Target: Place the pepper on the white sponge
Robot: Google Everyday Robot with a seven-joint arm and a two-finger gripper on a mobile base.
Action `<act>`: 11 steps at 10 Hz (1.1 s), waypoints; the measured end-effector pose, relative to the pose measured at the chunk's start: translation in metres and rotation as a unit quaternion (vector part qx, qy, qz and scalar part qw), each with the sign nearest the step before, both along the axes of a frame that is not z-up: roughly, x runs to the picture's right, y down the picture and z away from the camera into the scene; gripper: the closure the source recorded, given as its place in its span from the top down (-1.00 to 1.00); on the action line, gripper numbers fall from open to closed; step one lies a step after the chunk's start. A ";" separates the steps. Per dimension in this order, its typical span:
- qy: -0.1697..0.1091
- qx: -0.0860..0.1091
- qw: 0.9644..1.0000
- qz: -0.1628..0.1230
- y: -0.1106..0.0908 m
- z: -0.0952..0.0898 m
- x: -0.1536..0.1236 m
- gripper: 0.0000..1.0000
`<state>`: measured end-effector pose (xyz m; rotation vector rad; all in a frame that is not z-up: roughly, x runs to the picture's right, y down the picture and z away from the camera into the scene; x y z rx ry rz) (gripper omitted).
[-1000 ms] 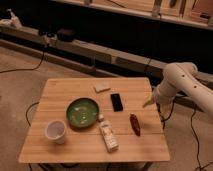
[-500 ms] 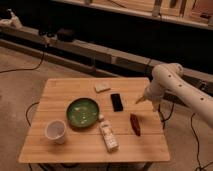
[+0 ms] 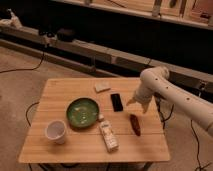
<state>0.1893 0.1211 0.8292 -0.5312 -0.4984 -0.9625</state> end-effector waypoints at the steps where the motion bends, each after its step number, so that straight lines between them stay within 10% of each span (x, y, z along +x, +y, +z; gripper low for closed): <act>1: 0.002 -0.001 1.000 0.000 0.001 0.001 -0.002 0.30; 11: 0.008 -0.028 0.999 0.021 0.045 -0.007 0.004 0.30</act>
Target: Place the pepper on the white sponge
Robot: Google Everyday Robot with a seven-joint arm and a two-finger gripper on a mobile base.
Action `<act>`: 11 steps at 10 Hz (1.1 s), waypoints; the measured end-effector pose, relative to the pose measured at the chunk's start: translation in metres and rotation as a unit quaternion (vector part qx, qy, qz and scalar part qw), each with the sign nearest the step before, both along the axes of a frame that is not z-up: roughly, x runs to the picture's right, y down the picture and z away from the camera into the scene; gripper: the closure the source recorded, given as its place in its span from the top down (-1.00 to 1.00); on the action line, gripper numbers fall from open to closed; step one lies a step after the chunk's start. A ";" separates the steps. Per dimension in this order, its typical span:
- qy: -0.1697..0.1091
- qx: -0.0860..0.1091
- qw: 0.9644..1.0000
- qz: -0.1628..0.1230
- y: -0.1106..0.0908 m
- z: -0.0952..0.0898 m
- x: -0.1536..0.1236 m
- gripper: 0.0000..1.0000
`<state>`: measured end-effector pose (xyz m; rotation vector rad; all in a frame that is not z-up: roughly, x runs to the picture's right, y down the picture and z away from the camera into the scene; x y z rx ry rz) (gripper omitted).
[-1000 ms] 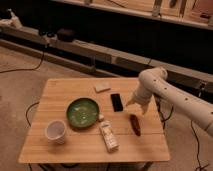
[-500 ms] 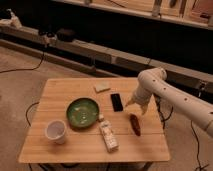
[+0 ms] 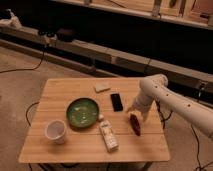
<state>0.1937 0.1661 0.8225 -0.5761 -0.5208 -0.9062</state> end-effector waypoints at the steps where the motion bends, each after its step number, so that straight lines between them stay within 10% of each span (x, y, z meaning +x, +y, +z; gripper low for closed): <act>1: 0.005 -0.002 1.000 0.000 0.004 0.001 0.003 0.30; 8: -0.007 -0.010 1.000 0.005 0.036 0.026 0.009 0.25; 11: -0.006 -0.011 1.000 0.013 0.038 0.032 0.016 -0.34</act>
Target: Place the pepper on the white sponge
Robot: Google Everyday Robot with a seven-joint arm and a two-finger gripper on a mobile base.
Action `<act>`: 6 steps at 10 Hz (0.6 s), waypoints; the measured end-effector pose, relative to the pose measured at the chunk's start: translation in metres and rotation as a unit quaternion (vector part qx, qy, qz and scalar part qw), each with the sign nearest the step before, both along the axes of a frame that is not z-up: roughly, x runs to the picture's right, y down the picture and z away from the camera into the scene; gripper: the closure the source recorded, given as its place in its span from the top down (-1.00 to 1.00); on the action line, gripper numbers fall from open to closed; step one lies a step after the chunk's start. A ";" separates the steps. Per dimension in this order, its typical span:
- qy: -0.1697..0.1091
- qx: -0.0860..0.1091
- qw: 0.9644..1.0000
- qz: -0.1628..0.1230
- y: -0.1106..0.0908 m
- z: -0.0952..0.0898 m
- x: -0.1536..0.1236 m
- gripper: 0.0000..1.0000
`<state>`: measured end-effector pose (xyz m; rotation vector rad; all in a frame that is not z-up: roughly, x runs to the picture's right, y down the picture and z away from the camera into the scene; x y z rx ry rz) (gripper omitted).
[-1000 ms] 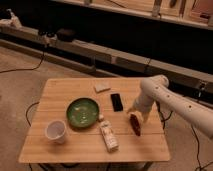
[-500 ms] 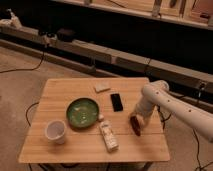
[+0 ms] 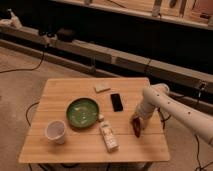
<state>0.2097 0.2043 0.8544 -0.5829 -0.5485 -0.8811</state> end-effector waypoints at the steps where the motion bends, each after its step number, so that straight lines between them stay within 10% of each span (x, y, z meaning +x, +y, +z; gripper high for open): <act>1: 0.001 0.001 1.000 0.002 0.000 0.001 0.002 -0.50; 6: 0.020 0.012 0.998 0.066 -0.027 -0.028 0.013 -0.96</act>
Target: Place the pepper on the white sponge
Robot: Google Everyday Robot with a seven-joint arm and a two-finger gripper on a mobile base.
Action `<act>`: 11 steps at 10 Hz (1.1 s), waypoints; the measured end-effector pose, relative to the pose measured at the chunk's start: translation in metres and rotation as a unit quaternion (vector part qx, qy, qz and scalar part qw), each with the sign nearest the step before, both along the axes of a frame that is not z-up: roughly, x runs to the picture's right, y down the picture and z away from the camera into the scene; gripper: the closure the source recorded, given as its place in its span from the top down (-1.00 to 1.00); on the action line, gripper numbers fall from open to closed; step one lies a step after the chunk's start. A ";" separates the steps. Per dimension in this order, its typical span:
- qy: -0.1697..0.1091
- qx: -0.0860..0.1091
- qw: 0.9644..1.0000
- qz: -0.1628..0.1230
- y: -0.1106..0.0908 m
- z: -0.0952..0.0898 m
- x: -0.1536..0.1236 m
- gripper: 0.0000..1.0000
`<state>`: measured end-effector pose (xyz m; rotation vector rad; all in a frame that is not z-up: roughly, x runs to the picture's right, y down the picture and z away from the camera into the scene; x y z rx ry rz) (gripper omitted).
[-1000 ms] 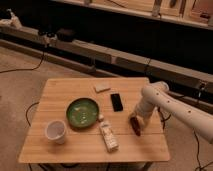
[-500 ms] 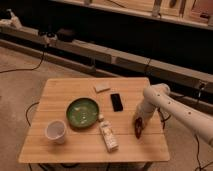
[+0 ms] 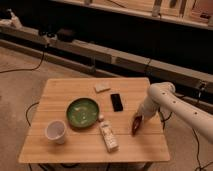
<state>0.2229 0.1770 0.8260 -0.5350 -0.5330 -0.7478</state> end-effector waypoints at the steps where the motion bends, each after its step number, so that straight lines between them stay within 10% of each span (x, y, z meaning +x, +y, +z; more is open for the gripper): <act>1: 0.022 0.004 0.999 0.043 -0.014 -0.007 0.011 -1.00; 4: 0.067 0.017 0.989 0.131 -0.041 -0.014 0.039 -1.00; 11: 0.084 0.022 0.989 0.123 -0.057 0.006 0.046 -1.00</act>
